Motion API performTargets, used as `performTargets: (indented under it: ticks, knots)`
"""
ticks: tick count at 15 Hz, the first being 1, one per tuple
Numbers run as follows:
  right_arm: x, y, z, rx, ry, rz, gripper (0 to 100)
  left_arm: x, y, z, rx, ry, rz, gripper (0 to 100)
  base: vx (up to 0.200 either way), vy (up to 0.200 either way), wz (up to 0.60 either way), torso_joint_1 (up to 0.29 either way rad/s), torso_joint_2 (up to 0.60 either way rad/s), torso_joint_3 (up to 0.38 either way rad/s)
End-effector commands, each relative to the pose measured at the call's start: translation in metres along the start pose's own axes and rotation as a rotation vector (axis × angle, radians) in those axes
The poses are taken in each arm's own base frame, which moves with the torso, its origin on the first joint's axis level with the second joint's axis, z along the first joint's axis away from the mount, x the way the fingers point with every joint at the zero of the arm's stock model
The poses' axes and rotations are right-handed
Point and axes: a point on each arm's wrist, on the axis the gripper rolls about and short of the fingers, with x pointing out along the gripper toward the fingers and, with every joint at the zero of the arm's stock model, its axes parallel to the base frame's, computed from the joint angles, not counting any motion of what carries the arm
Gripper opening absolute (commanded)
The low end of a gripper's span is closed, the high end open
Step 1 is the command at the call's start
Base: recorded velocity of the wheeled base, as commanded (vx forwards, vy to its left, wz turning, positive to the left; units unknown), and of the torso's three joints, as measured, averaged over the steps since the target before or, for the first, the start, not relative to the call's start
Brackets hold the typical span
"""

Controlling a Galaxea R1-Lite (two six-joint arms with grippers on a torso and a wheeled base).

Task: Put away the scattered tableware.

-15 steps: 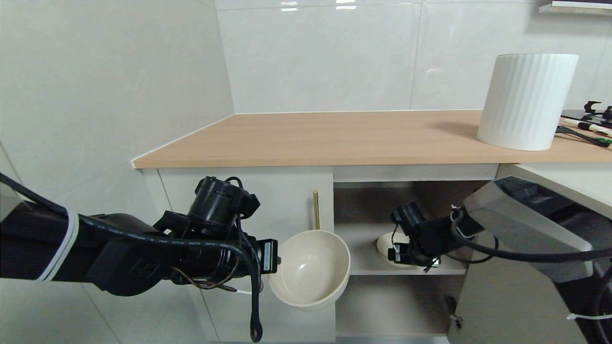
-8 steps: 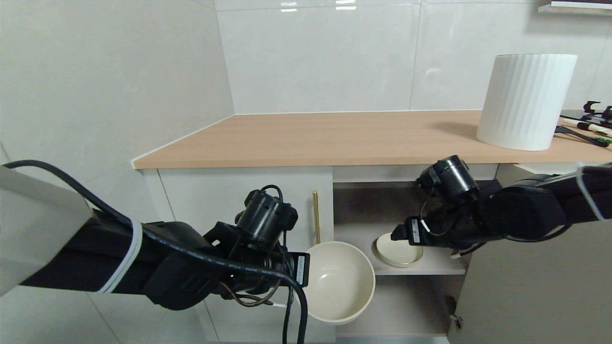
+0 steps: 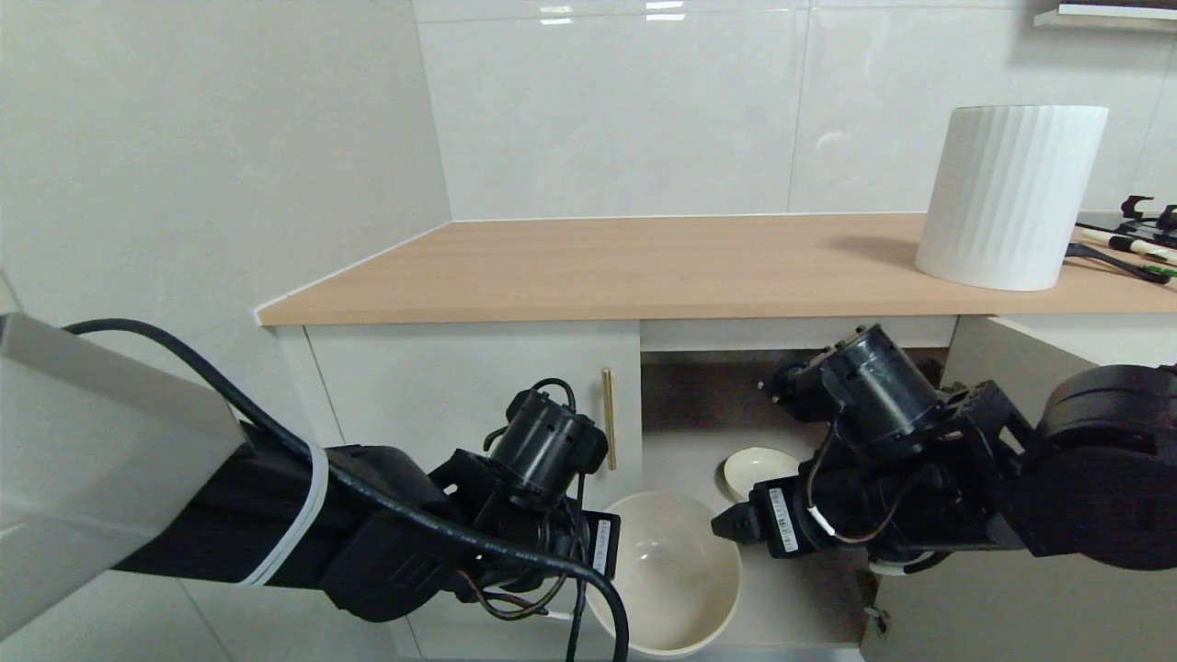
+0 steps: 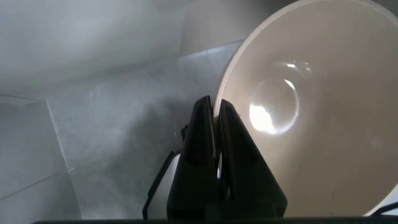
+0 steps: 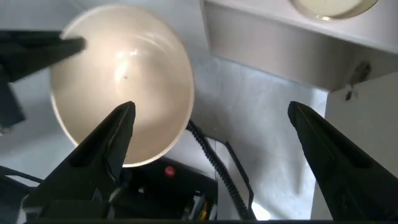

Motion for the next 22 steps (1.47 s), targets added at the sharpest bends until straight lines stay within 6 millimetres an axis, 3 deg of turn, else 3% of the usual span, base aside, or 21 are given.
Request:
performTargets:
  ticks: [1,3,6,7,18,19,22]
  knots:
    - [0.033,0.004,-0.01,-0.017,0.08,-0.035,100,0.001,0.0,-0.001,0.0,0.004,0.001,0,0.0,0.0,0.0,0.0,0.0,0.0]
    - [0.049,0.005,-0.013,-0.02,0.099,-0.048,100,0.0,0.0,0.0,0.0,0.0,-0.001,0,0.0,0.0,0.0,0.0,0.0,0.0]
    - [0.053,0.006,-0.014,-0.019,0.095,-0.046,100,0.0,0.0,-0.001,0.0,0.002,0.002,0,0.0,0.0,0.0,0.0,0.0,0.0]
    - [0.052,0.006,-0.013,-0.019,0.094,-0.046,0,0.0,0.0,0.0,0.0,0.0,0.001,0,0.0,0.0,0.0,0.0,0.0,0.0]
    - [0.054,0.007,-0.014,-0.02,0.099,-0.044,0,-0.001,0.0,0.0,-0.002,-0.003,0.0,0,0.0,0.0,0.0,0.0,0.0,0.0]
    - [0.054,0.007,-0.014,-0.019,0.098,-0.047,0,-0.003,0.0,0.001,-0.004,-0.008,-0.003,100,0.0,0.0,0.0,0.0,0.0,0.0]
    - [0.055,0.007,-0.014,-0.019,0.098,-0.047,0,-0.005,-0.001,0.002,-0.009,-0.013,-0.007,100,0.0,0.0,0.0,0.0,0.0,0.0]
